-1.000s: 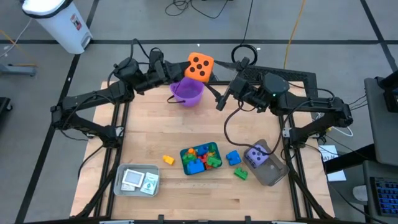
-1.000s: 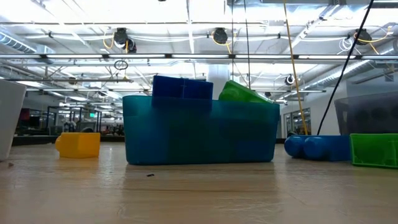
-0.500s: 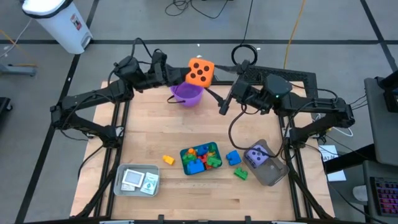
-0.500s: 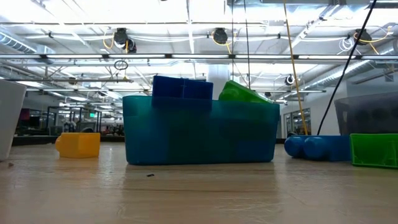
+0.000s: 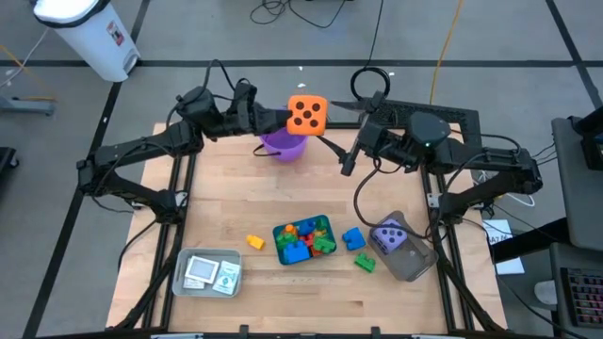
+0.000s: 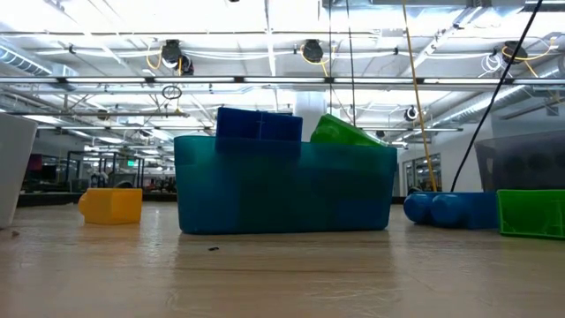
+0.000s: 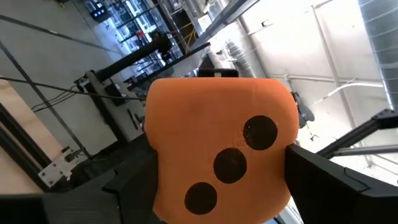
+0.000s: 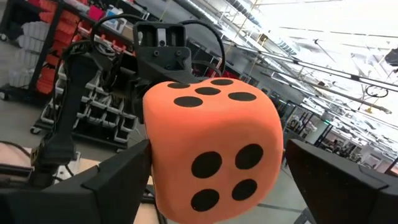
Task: Pick & Place Toys
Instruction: Put the orange dice into the black bin
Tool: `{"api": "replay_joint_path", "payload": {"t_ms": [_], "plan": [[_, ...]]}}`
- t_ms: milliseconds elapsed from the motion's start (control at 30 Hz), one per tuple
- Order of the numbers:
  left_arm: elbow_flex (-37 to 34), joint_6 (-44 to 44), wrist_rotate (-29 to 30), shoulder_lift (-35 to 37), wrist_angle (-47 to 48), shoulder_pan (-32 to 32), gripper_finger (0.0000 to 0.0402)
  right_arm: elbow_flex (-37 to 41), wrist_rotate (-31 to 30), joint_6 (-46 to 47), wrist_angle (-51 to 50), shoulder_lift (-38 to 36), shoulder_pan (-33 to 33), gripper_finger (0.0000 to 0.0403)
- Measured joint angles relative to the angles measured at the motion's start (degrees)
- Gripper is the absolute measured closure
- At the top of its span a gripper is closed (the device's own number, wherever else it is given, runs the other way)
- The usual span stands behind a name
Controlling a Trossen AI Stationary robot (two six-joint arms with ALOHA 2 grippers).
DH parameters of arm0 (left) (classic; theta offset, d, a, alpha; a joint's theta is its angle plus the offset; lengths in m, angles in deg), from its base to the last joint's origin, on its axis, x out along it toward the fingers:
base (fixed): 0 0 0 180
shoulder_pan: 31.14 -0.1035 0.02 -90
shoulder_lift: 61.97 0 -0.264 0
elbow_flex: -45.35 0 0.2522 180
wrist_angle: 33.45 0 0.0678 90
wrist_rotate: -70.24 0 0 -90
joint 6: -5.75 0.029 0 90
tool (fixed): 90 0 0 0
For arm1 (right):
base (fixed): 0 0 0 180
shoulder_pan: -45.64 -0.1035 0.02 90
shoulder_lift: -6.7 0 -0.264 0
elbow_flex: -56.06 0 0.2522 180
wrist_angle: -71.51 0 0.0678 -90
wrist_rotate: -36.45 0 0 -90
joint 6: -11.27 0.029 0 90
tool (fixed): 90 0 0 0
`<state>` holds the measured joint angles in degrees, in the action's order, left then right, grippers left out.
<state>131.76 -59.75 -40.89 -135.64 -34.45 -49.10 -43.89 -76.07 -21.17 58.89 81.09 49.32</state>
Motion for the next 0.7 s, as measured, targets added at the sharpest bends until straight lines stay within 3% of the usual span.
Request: {"api": "replay_joint_path", "payload": {"t_ms": [267, 433, 700], "plan": [[0.0, 0.7, -2.2, 0.0, 0.1, 0.0, 0.0105, 0.0, 0.6, 0.5, -1.5, -0.6, 0.0, 0.0044], [0.0, 0.6, -3.5, 0.0, 0.1, 0.0, 0.0109, 0.0, 5.9, 3.4, -2.8, -0.4, 0.1, 0.0044], [0.0, 1.1, -3.5, 0.1, 0.5, 0.0, 0.0109, 2.1, 5.9, 5.3, -2.2, 0.1, 0.2, 0.0044]]}}
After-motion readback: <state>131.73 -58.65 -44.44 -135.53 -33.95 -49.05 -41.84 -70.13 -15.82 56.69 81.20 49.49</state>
